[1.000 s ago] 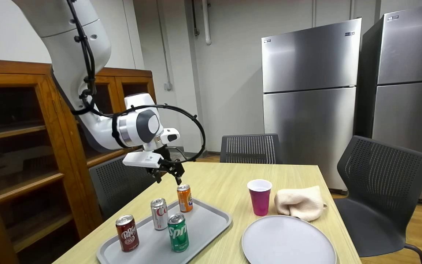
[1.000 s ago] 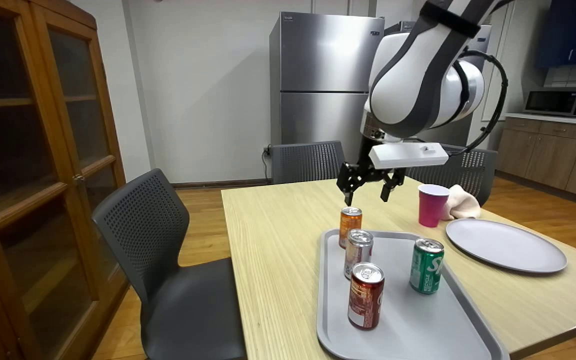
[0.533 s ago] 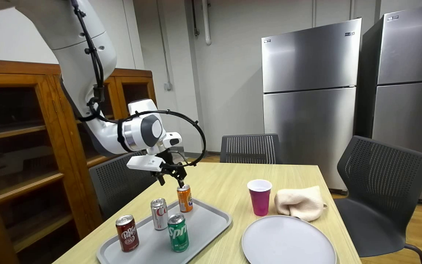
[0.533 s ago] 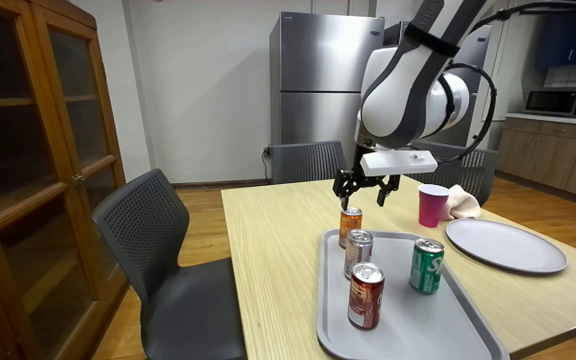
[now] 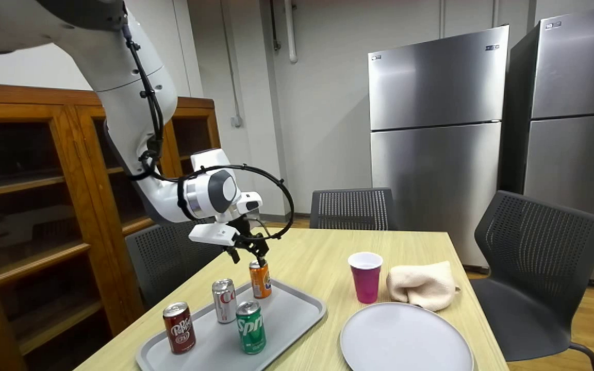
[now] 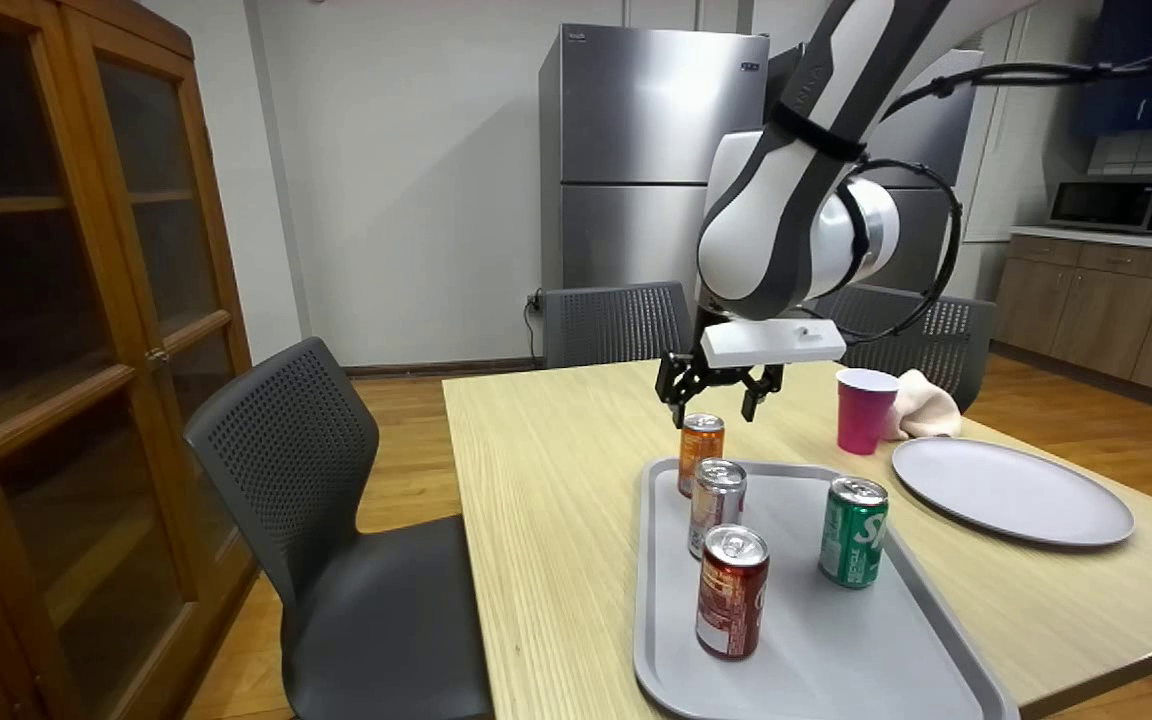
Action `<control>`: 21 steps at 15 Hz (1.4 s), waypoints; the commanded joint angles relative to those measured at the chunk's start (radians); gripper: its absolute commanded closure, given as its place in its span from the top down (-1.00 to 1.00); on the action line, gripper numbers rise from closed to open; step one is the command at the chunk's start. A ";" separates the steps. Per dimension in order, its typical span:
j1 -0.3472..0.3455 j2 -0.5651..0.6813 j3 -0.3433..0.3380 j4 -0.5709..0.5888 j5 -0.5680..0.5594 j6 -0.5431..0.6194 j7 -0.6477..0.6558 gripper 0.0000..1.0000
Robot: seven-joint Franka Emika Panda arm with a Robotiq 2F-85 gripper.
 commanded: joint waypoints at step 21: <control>0.001 0.139 0.000 0.185 0.119 -0.053 -0.003 -0.23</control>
